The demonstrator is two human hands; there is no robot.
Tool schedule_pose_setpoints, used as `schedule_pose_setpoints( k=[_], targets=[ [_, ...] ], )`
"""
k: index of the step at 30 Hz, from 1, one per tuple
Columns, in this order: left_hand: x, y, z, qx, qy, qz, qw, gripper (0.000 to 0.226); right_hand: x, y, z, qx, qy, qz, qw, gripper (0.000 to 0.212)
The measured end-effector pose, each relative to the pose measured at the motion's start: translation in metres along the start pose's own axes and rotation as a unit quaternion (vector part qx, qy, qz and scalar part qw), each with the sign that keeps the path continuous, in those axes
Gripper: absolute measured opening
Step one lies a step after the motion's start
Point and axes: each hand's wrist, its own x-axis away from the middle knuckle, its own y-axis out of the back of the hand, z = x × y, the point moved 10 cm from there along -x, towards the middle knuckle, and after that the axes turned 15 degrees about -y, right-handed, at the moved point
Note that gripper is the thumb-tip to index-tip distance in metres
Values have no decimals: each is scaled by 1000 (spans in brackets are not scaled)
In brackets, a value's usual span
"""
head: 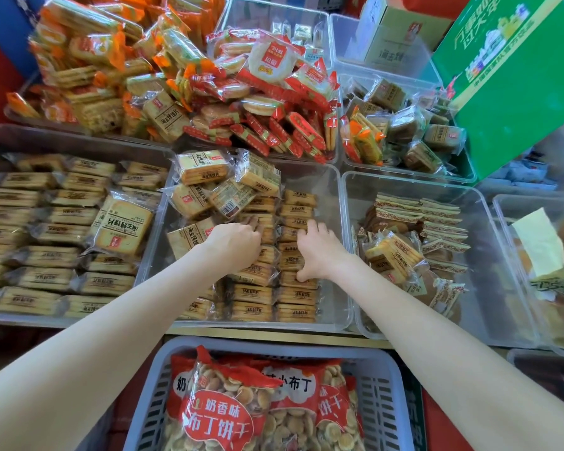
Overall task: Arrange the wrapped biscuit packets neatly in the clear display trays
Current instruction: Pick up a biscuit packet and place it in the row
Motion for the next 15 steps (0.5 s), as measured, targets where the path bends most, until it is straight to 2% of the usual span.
schedule_pose_setpoints(
  k=[1,3,5,7,11,13,15],
  targets=[
    [0,0,0,-1,0,0,1000,51,2,1,2,24,7,-25,999,70],
    [-1,-2,0,-1,-1,3,1000,51,4,-4,5,21,21,-22,999,73],
    [-2,-2,0,-5,0,6,1000,51,7,-3,8,-18,32,-15,999,63],
    [-1,-1,-2,-12,-3,9,1000,51,12,11,9,-27,42,-48,998,49],
    [-1,1,-3,0,5,20,1000,49,28,64,-13,-49,49,-111,991,44],
    [3,12,-2,47,18,-22,999,44,38,88,-39,-164,42,-88,982,50],
    [12,39,-1,162,36,-139,976,43,50,99,-64,-309,38,-46,949,56]
  ],
)
